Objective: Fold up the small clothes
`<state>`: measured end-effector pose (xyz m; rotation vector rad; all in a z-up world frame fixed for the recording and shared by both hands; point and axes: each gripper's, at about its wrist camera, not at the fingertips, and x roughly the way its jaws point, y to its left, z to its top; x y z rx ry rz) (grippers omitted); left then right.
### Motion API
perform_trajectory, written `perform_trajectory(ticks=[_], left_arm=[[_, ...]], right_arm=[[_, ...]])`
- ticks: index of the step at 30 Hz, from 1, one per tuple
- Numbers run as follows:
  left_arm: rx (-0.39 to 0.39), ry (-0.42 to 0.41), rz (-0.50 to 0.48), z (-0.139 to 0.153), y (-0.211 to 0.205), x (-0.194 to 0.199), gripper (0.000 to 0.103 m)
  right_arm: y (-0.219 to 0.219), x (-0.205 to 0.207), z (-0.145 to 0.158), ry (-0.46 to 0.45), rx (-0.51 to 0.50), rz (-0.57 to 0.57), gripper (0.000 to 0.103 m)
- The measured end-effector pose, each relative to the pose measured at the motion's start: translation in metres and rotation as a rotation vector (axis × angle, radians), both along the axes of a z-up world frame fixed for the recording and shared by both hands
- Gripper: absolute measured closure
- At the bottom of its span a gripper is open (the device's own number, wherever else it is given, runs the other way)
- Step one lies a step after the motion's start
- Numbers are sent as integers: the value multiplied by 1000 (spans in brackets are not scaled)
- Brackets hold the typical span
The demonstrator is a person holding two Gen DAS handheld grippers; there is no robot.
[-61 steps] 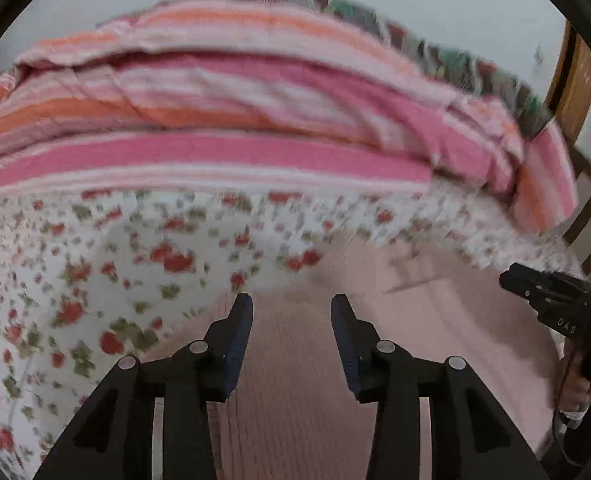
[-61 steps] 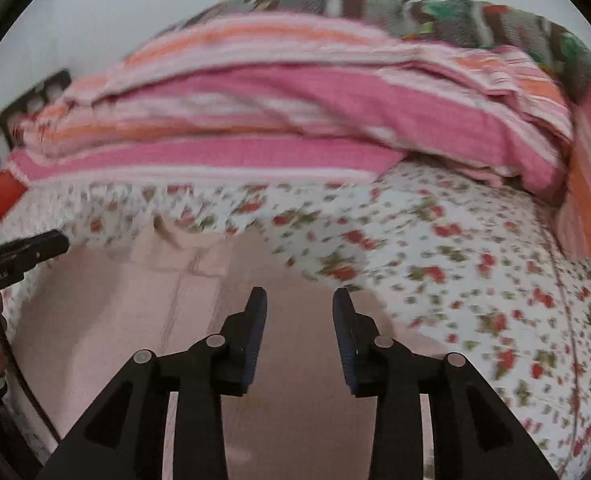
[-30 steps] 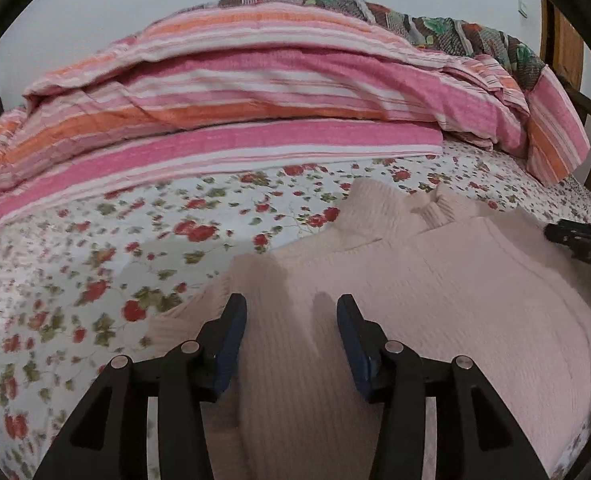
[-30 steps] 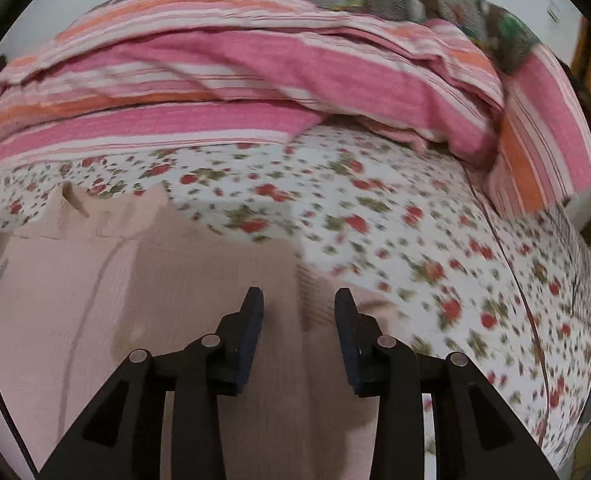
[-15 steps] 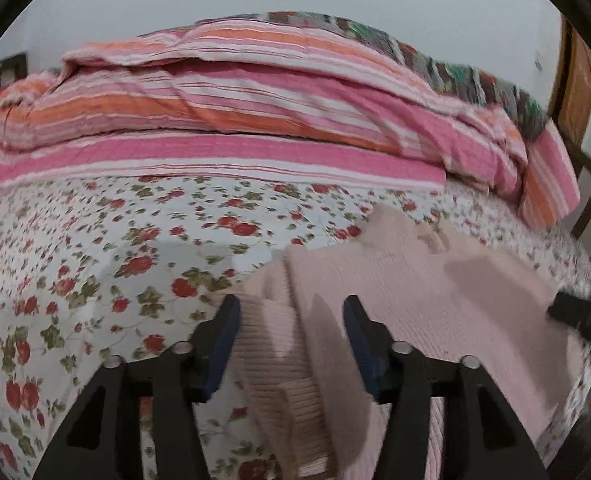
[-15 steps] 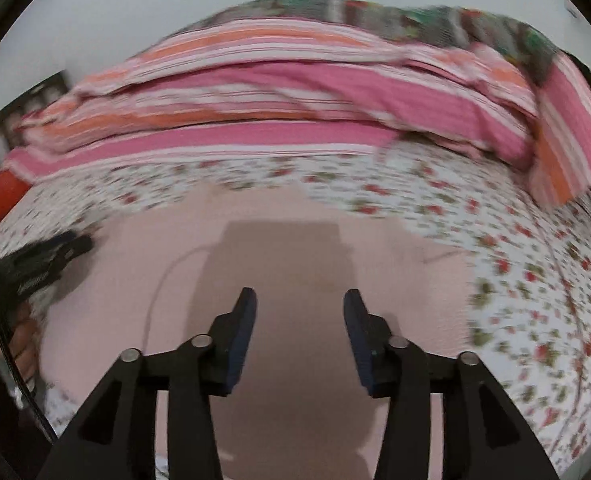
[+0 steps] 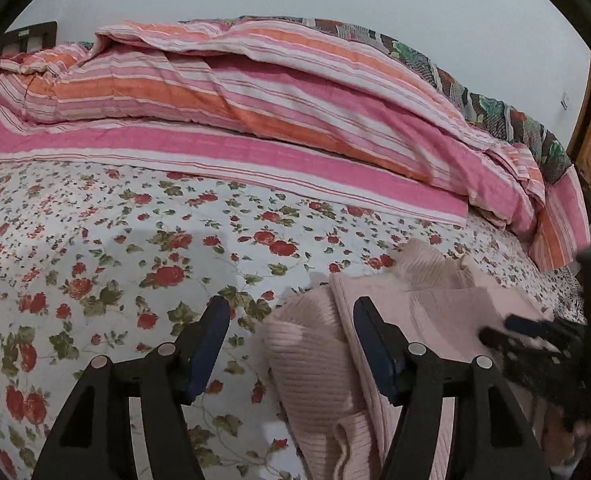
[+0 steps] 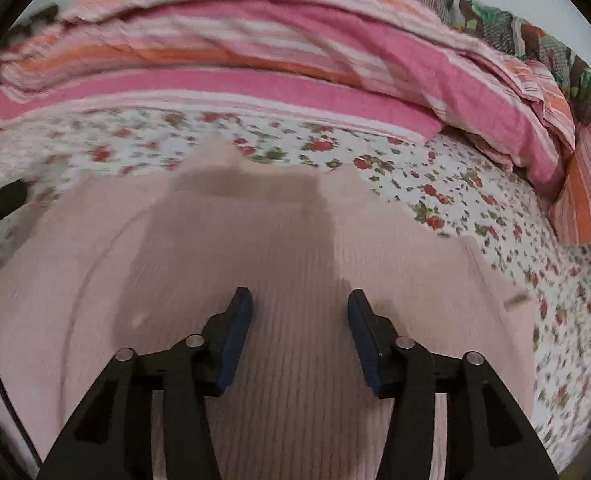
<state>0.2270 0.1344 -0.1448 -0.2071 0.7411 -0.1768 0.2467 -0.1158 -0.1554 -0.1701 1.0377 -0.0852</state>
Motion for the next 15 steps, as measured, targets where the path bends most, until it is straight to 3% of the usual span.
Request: perform_trajectory(ticks=[8,15], left_arm=[[-12,13,-24,-4,-5,4,41],[-52,-8,-34,0,0,-1,41]], right_arm=[[-7,48,-9,66,37,-43,56],[-1,4,1,53,37,14,57]])
